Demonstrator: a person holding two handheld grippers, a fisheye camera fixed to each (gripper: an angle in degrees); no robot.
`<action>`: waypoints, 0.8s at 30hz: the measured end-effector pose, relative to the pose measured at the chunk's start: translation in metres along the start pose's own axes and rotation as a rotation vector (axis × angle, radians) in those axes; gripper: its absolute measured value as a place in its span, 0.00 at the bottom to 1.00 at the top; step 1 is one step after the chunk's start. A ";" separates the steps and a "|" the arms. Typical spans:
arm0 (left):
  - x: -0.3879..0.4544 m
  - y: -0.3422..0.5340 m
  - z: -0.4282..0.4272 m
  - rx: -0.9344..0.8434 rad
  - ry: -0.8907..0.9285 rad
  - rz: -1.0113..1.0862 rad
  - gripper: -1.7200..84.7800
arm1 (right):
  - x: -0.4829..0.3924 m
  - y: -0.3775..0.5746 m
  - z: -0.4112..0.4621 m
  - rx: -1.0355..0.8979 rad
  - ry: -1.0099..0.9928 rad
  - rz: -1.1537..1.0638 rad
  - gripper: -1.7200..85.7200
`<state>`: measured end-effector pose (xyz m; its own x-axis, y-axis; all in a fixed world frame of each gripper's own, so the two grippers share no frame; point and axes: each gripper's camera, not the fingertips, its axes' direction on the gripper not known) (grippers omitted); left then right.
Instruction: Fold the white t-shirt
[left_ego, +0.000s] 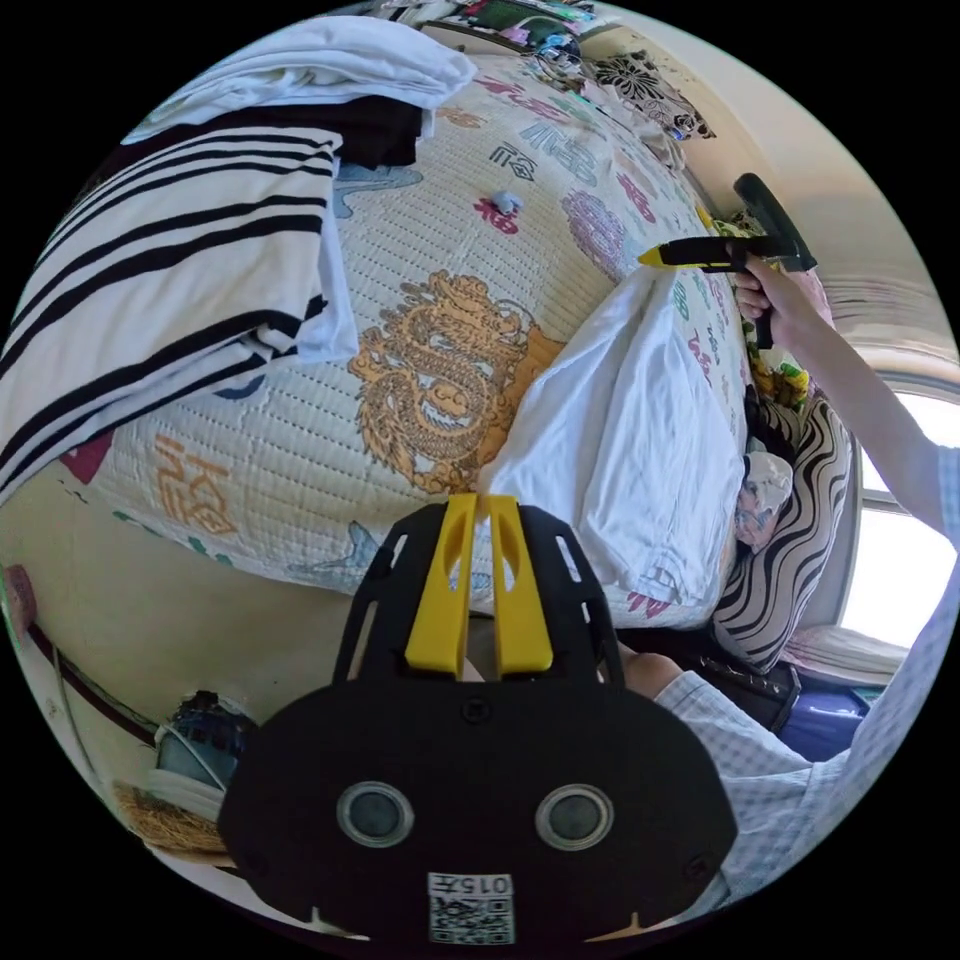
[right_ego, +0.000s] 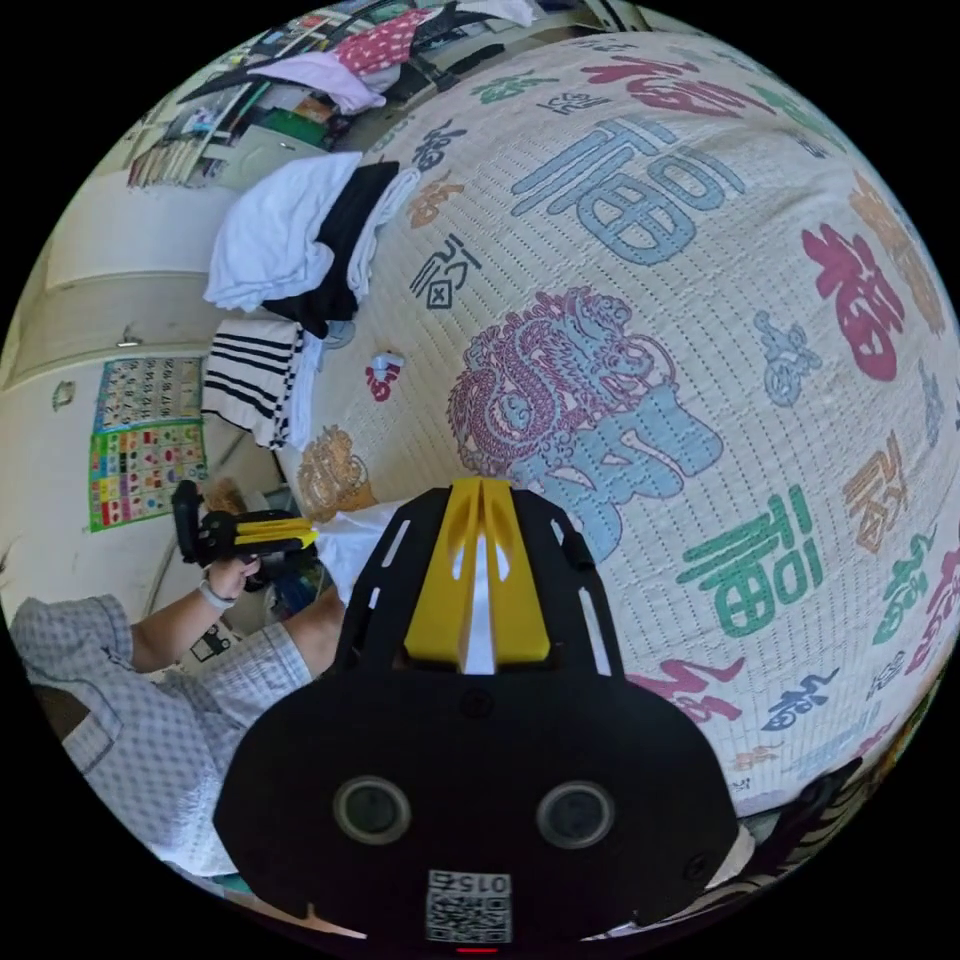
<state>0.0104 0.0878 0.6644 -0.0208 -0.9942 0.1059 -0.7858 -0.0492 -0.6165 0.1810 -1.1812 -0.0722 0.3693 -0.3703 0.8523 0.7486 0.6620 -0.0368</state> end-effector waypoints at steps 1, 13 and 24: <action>0.003 0.003 0.001 0.007 0.000 0.001 0.03 | 0.006 0.011 -0.007 0.017 -0.053 0.005 0.01; 0.264 0.094 0.043 -0.116 0.348 0.567 0.02 | 0.080 0.251 -0.094 0.260 -0.074 0.017 0.01; 0.435 0.129 0.300 -0.352 0.262 0.741 0.05 | 0.212 0.406 -0.040 0.394 -0.127 0.347 0.02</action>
<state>0.0852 -0.3793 0.3973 -0.7117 -0.7020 -0.0249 -0.6584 0.6790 -0.3247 0.5849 -1.0171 0.0729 0.4703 -0.0212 0.8823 0.3224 0.9347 -0.1494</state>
